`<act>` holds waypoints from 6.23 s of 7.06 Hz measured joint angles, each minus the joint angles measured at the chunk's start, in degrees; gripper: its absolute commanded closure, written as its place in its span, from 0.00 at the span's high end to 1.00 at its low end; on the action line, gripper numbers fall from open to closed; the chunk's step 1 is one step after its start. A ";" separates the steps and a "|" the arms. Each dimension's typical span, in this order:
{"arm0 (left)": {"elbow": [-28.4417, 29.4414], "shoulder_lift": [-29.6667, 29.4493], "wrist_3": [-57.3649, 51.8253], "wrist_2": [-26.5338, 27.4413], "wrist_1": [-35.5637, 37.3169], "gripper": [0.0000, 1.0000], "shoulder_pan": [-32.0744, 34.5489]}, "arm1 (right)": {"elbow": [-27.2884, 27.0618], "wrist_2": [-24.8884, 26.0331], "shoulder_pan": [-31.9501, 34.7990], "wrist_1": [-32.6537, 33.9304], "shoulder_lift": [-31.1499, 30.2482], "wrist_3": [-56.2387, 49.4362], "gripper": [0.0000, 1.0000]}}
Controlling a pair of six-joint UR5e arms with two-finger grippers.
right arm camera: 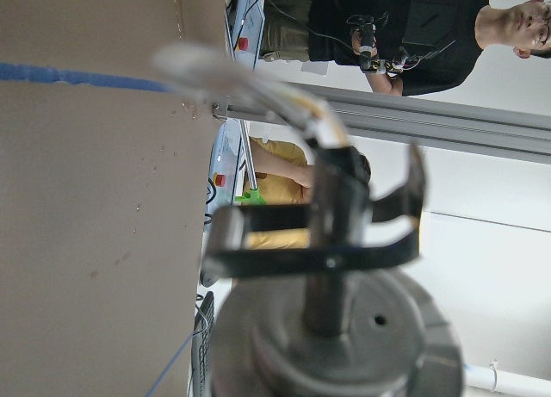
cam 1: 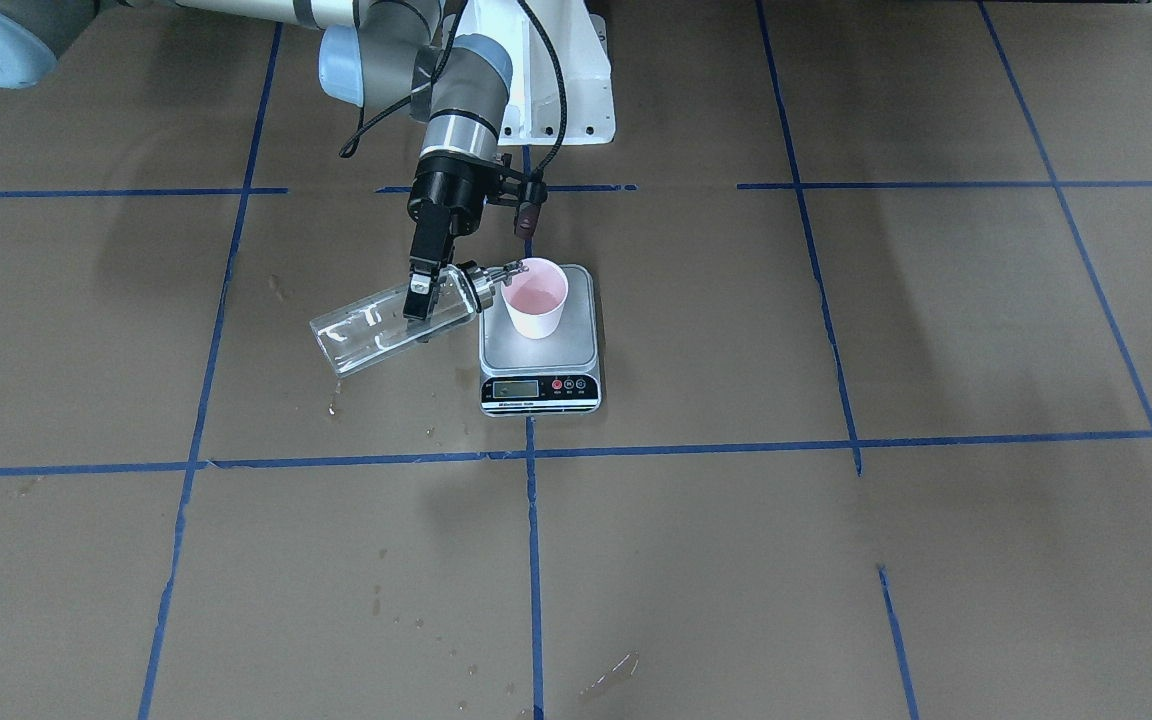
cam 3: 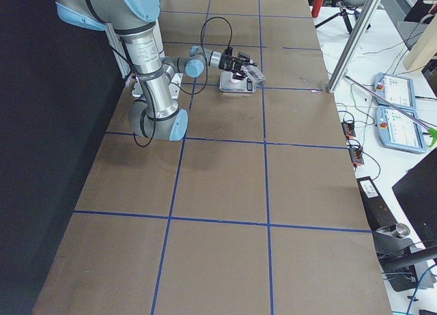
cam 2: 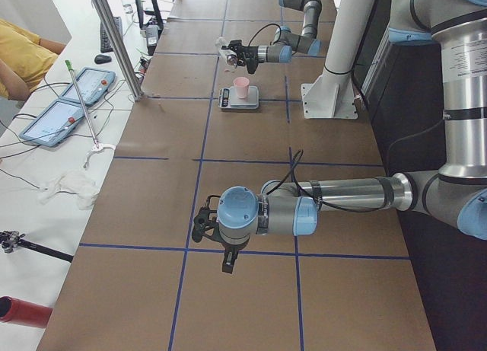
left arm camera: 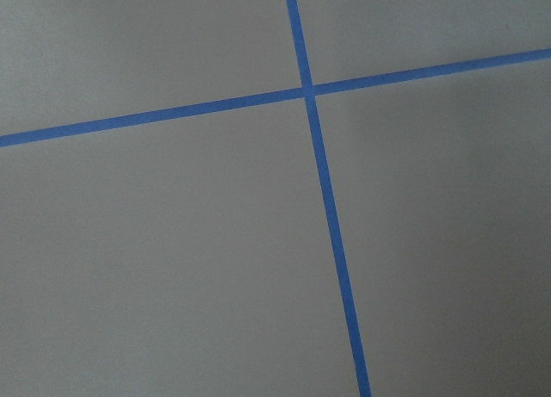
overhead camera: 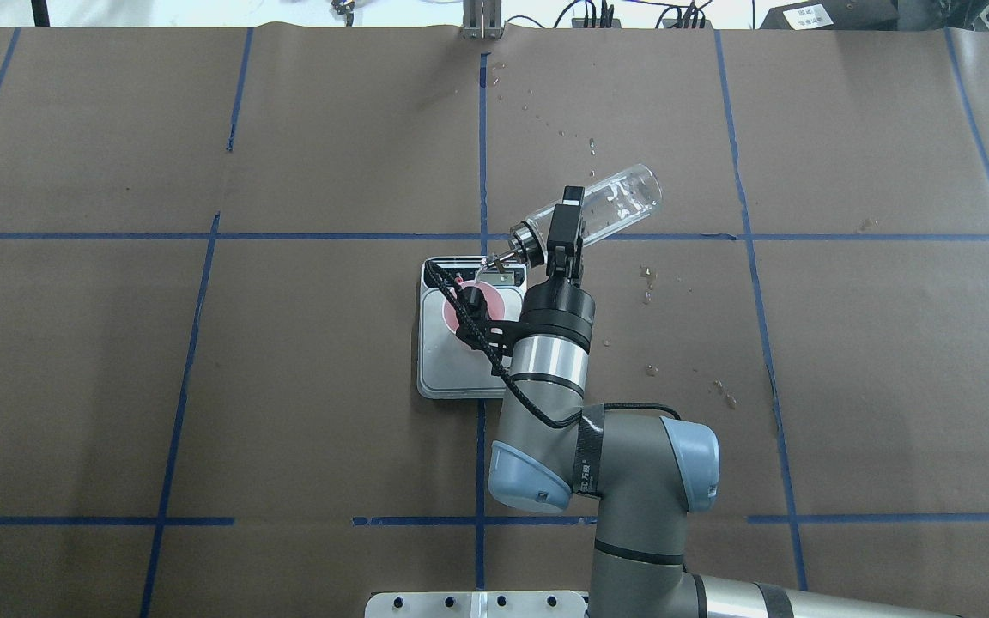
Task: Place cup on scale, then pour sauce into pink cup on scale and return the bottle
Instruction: 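Tilt the bottle spout down over the pink cup with the right gripper, then turn the bottle upright and carry it back with the right gripper, then lower the bottle onto the table with the right gripper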
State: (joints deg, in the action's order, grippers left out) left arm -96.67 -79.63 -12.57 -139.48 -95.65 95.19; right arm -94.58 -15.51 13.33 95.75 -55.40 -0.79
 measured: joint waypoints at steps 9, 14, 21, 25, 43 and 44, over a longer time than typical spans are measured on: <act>0.00 0.00 0.00 0.00 -0.06 1.00 0.02 | 0.46 4.65 -0.04 -0.21 -1.28 -6.25 0.00; 0.00 0.00 -0.06 0.00 -0.06 1.00 0.02 | 0.46 4.70 0.02 -0.46 -1.26 -6.24 0.00; -0.01 0.00 -0.08 0.00 -0.06 1.00 0.06 | 0.45 4.70 0.03 -0.64 -1.29 -6.18 0.00; -0.01 0.00 -0.05 0.00 -0.06 1.00 0.02 | 0.09 -0.28 0.17 -14.90 -2.31 -4.33 0.00; -0.37 0.09 -0.18 0.00 -0.15 1.00 0.00 | -19.83 -34.99 5.88 -38.54 -37.91 74.72 0.01; -0.39 0.09 -0.17 0.00 -0.15 1.00 0.00 | -19.12 -34.21 5.82 -39.23 -38.44 74.73 0.02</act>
State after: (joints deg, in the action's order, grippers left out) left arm -97.06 -79.54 -12.74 -139.48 -95.80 95.19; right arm -113.70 -49.72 19.15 56.52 -93.84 73.94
